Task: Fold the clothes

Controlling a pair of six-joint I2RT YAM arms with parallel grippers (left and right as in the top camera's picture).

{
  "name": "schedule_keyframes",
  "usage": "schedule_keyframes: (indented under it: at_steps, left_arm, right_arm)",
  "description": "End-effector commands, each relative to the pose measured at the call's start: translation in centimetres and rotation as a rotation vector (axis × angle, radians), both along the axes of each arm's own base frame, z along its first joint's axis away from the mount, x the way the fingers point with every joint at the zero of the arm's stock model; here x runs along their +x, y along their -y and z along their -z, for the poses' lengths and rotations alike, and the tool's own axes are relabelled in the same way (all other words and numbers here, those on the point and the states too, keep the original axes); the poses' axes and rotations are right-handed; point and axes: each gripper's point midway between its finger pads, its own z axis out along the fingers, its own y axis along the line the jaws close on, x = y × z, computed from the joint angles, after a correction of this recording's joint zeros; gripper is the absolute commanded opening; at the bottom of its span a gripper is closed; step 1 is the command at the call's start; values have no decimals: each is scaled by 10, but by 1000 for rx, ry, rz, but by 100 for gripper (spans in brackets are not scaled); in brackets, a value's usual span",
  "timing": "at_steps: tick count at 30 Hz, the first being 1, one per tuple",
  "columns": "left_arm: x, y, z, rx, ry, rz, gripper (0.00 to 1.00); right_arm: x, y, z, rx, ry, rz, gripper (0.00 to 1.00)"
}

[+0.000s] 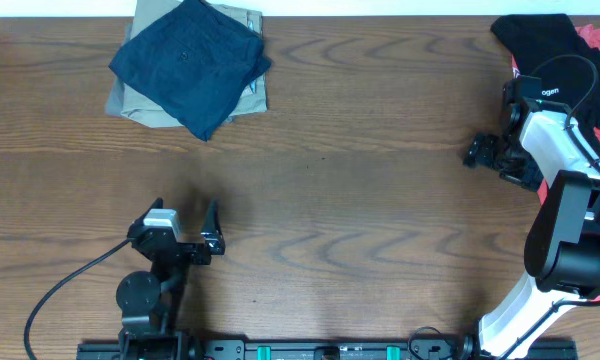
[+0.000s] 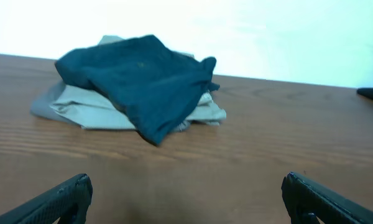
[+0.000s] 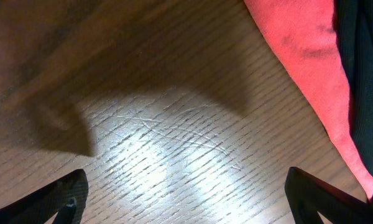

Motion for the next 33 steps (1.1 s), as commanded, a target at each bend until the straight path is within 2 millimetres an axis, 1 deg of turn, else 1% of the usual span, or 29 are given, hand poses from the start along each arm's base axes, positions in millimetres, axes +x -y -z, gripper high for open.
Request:
schedule_keyframes:
  at_steps: [1,4,9,12,33]
  left_arm:
    - [-1,-8,0,18,31,-38,98]
    - [-2,-10,6,18,35,-48,98]
    - [-2,-15,9,17,22,-68,98]
    - [-3,-18,16,23,-7,-80,98]
    - [-3,-19,15,23,-6,-84,98]
  right_arm:
    - [4,6,-13,-23,32,-3,99]
    - [4,6,-13,-23,32,-3,99]
    - [4,6,-13,-23,32,-3,99]
    - [4,6,-13,-23,32,-3,99]
    - [4,6,-13,-23,32,-3,99]
